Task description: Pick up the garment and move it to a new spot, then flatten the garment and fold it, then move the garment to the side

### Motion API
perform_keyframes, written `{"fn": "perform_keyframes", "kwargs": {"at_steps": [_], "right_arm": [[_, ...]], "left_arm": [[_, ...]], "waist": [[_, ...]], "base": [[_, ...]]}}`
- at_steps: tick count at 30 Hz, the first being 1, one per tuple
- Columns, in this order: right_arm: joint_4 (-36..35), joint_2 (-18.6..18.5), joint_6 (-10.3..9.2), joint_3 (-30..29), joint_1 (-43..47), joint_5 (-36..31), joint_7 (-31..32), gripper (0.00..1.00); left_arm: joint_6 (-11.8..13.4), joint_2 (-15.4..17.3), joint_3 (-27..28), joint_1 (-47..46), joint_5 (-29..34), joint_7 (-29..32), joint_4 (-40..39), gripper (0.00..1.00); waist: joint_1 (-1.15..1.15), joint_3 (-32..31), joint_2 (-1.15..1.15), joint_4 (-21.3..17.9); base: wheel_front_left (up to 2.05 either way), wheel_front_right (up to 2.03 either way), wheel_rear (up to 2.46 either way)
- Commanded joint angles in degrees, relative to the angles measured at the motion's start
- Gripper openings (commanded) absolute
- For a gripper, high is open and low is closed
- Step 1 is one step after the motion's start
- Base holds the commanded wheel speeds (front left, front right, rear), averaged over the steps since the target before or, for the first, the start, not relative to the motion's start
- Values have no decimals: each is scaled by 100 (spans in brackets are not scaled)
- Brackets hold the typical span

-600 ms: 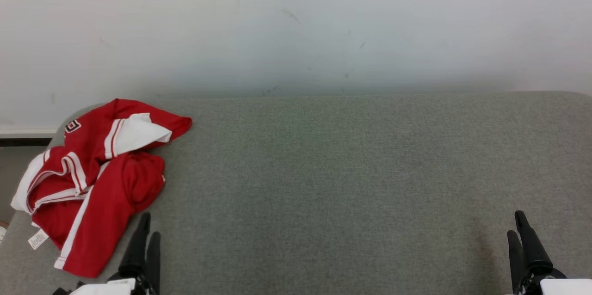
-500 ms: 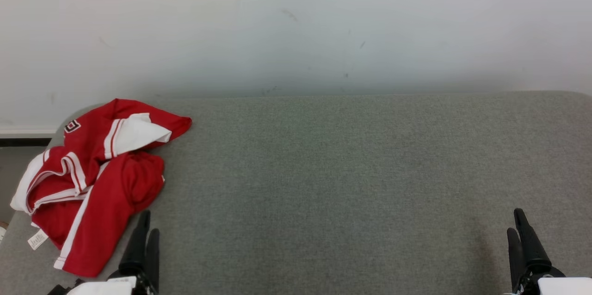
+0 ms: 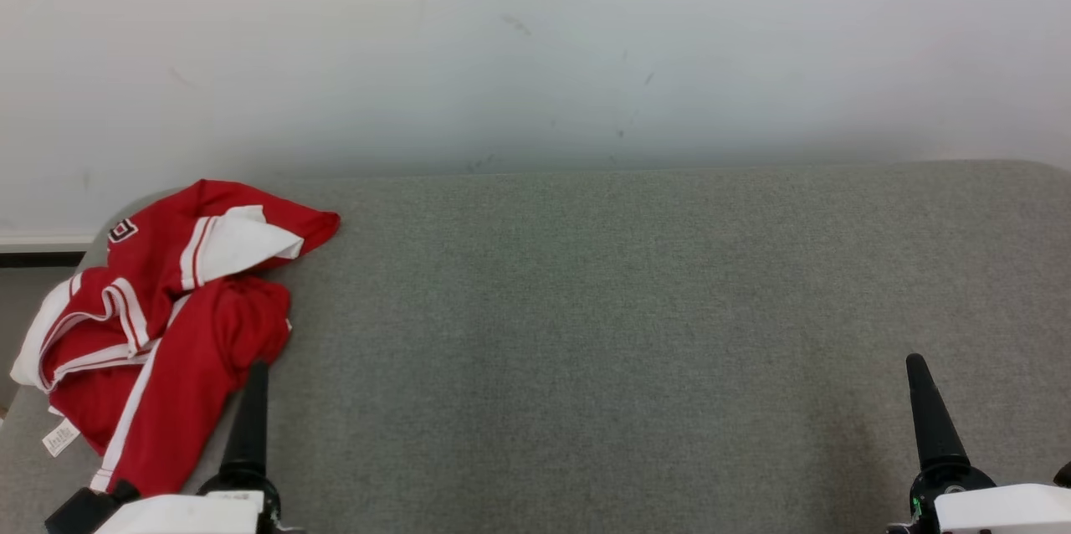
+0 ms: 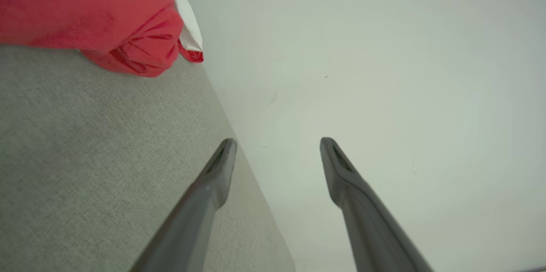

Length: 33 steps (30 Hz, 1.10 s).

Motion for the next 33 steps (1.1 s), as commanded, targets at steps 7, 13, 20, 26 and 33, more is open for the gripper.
{"fn": "perform_keyframes", "kwargs": {"at_steps": [7, 13, 20, 26, 33], "right_arm": [[-247, -61, -3, 88, -132, -923, -194, 100], [-324, -58, -3, 155, -129, -1607, -319, 100], [-340, -75, -4, 231, -119, -2398, -446, 100], [-323, -95, -4, 362, -125, -3093, -557, 100], [-240, -113, -5, 475, -113, -3702, -679, 100]], "left_arm": [[88, 56, -73, -18, 1091, -193, -301, 100], [185, 61, -236, 30, 1787, -317, -371, 100], [385, 66, -319, 66, 2508, -446, -386, 100], [513, 70, -349, 96, 3298, -555, -344, 100], [593, 75, -462, 142, 4032, -671, -272, 100]], "waist": [[0, 6, 0, -40], [0, 5, 0, -71], [0, 1, 0, -114], [0, -7, 0, -137], [0, -30, 0, -151]], "base": [[0, 0, 0], [0, 0, 0], [0, 0, 0], [0, 0, 0], [0, 0, 0]]}}
